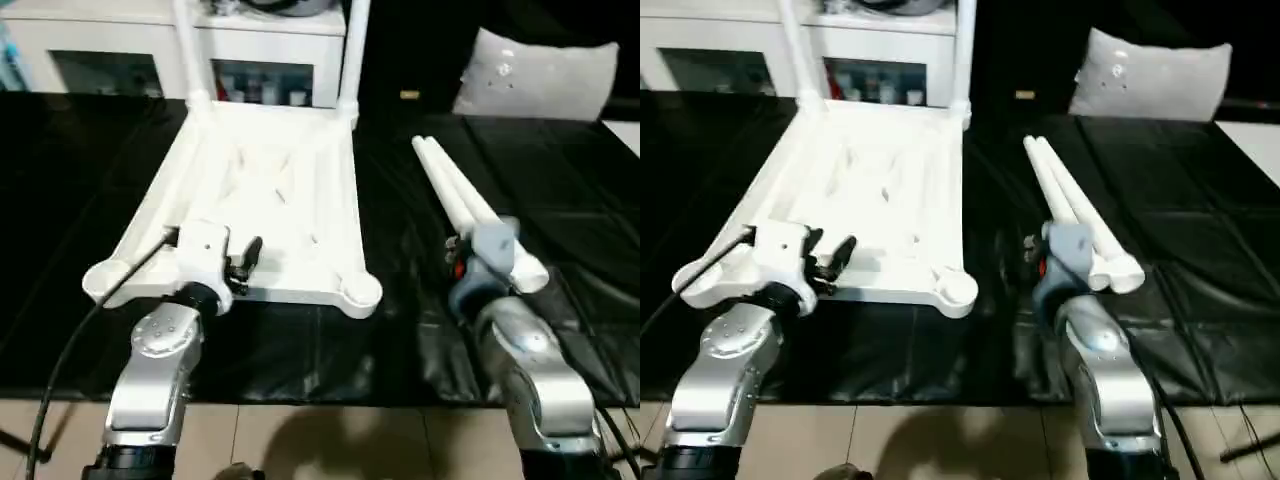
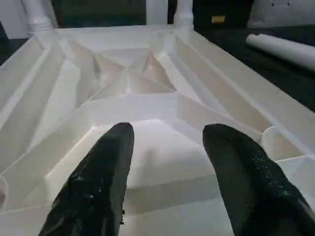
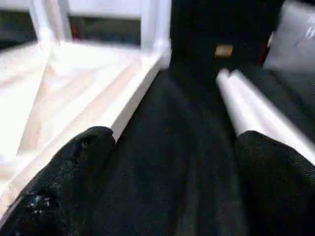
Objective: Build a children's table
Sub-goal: Move to table
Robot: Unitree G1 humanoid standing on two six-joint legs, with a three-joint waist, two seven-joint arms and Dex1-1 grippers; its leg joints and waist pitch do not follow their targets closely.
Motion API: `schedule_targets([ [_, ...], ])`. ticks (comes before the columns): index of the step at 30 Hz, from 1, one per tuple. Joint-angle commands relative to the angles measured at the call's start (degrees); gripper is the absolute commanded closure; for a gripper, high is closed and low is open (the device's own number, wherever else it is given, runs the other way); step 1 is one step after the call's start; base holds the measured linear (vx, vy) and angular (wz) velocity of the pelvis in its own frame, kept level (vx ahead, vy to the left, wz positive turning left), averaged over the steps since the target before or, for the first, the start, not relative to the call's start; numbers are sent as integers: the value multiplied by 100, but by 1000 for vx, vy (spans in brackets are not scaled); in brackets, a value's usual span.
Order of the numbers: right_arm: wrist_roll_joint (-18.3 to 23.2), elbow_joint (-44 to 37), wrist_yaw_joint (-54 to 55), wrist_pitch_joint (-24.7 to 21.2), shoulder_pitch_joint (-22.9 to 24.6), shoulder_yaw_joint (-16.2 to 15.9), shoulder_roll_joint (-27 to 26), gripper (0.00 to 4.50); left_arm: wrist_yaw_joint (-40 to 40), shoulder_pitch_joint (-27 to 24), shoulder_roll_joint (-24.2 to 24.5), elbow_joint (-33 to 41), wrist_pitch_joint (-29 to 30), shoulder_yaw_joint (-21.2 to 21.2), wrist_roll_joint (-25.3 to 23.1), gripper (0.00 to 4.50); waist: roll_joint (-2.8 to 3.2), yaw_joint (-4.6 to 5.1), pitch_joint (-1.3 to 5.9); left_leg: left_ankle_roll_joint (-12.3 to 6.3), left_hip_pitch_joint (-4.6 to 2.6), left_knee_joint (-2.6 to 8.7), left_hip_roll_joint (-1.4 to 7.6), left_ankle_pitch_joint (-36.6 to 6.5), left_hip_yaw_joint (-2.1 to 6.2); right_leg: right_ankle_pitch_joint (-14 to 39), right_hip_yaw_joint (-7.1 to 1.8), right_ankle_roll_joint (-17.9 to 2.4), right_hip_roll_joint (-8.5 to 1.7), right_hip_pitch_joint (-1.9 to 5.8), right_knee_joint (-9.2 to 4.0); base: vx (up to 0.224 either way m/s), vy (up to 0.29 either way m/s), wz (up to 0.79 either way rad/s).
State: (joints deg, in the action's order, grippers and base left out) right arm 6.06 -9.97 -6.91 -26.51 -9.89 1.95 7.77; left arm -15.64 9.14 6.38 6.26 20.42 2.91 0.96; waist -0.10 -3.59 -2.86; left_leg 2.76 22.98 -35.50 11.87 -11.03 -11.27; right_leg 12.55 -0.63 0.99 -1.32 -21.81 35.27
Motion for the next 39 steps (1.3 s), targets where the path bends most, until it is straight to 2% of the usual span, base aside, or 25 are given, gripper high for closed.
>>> schedule_targets([
  [1,-10,74,13,-823,-13,27,136,0,47,-32,33,124,63,-78,-6,167,-60,-49,327,98,-133,408,8,-965,80,664,-201,-711,-467,142,-461,17,-66,12],
  [2,37,59,-32,-835,-2,27,131,0,95,-28,36,115,94,-66,-19,167,-48,-88,335,109,-159,433,47,-908,97,755,-219,-539,-491,111,-454,10,-71,5],
  [4,134,22,-153,-747,22,25,119,0,115,-13,67,90,96,-77,-51,167,-23,-89,357,137,-136,477,81,-750,137,491,-173,-496,-471,134,-401,0,0,0],
  [8,164,44,-297,-544,73,-57,62,0,94,49,110,62,156,-100,-62,167,44,-70,357,239,-184,497,113,-761,156,19,-129,-640,-428,95,-355,0,0,0],
  [11,239,-59,-227,-893,185,-58,88,0,53,79,143,60,151,-158,-56,167,111,-15,347,646,-292,564,214,-966,269,-213,20,-661,-225,85,-314,0,0,0],
  [12,242,-98,-180,-916,199,-22,70,0,67,84,144,60,166,-155,-50,167,218,23,339,692,-415,678,417,-1231,409,-209,146,-742,-137,34,-252,0,0,0],
  [13,208,-120,-164,-791,195,5,67,0,94,87,137,56,183,-138,-25,167,270,88,328,474,-490,881,816,-1520,601,-47,268,-888,-215,-22,-142,0,0,0],
  [14,200,-117,-169,-764,194,5,71,0,97,88,136,55,185,-136,-22,167,270,124,339,312,-513,965,993,-1550,706,-51,314,-959,-261,-45,-15,-10,-66,18],
  [15,278,-117,-299,-604,180,31,62,0,107,83,147,53,188,-134,-11,167,275,169,348,-127,-481,1030,1146,-1401,801,-40,371,-1094,-333,-70,182,-17,-114,7],
  [16,278,-117,-299,-604,180,31,62,0,107,83,147,53,188,-134,-11,167,218,155,347,-704,-392,912,957,-1391,647,-92,316,-1306,-464,-34,121,-17,-114,7],
  [17,356,-142,-477,-521,173,9,91,0,135,68,162,69,271,-116,-5,167,142,143,334,-899,-327,784,736,-1449,491,-179,247,-1580,-523,-27,-34,-26,-142,2],
  [18,307,-150,-540,-508,163,-48,146,0,157,68,173,75,356,-93,-2,167,-155,45,307,-882,-8,-148,-317,-1328,-36,340,48,-1884,-607,185,-624,-27,-147,6],
  [19,307,-170,-533,-489,177,-42,126,0,125,37,210,108,352,-103,-10,167,-156,-184,284,-588,58,-262,-297,-595,132,1796,-170,-1192,-957,307,-769,-27,-147,6],
  [20,312,-172,-531,-485,180,-38,119,0,119,32,216,113,347,-105,-11,167,-204,-176,251,-468,139,-179,-261,-327,174,2324,-180,-628,-934,308,-732,-36,-142,0],
  [21,354,-191,-519,-477,193,-13,86,0,108,0,231,160,348,-118,-18,167,-139,-224,277,-345,85,92,-140,-288,253,2789,-141,121,-840,294,-695,-47,-105,1],
  [22,270,-148,-414,-429,184,-21,83,0,94,-48,219,235,341,-129,10,167,-158,-170,261,-298,3,263,-97,-550,306,2839,-1,398,-687,218,-680,-47,-105,1],
  [23,182,-129,-339,-406,180,-43,98,0,83,-77,207,286,341,-131,35,167,-63,-189,271,-231,-27,311,-83,-606,330,2836,72,403,-647,231,-680,-46,-77,-2],
  [24,219,-130,-314,-567,162,-42,68,0,74,-121,216,341,372,-167,25,167,-17,-190,284,-175,-137,359,-31,-777,323,2675,137,349,-582,156,-717,0,0,0],
  [25,270,-127,-302,-728,142,-42,34,0,61,-168,227,391,399,-209,15,167,-44,-202,282,-148,-186,411,15,-899,345,2416,162,196,-550,156,-670,0,0,0],
  [29,223,-48,-352,-701,110,-181,60,0,-13,-277,218,482,385,-303,85,167,44,-168,278,-84,-276,533,188,-1427,433,2073,175,-307,-611,132,-623,0,0,0],
  [32,177,-26,-306,-750,117,-169,34,0,37,-282,169,479,379,-306,135,167,67,-140,286,-6,-264,592,231,-1532,441,1558,163,-641,-667,174,-566,-1,57,4],
  [33,235,-62,-308,-779,159,-133,9,0,5,-251,212,469,340,-337,109,167,106,-136,297,19,-259,604,239,-1478,443,1308,158,-743,-683,191,-539,4,56,-2],
  [36,370,-185,-303,-915,197,-36,-70,0,70,-164,230,400,390,-348,40,167,100,-106,301,90,-251,602,234,-1401,438,951,152,-844,-677,211,-508,1,19,-1],
  [38,310,-249,-386,-827,218,-168,18,0,41,-169,296,377,287,-421,-36,167,167,-29,304,215,-356,684,434,-1655,583,744,269,-702,-474,190,-508,0,0,0],
  [39,252,-295,-447,-759,254,-290,100,0,69,-208,249,413,316,-390,15,167,278,68,316,15,-504,978,1096,-1830,966,481,437,-565,-402,97,-96,0,0,0],
])
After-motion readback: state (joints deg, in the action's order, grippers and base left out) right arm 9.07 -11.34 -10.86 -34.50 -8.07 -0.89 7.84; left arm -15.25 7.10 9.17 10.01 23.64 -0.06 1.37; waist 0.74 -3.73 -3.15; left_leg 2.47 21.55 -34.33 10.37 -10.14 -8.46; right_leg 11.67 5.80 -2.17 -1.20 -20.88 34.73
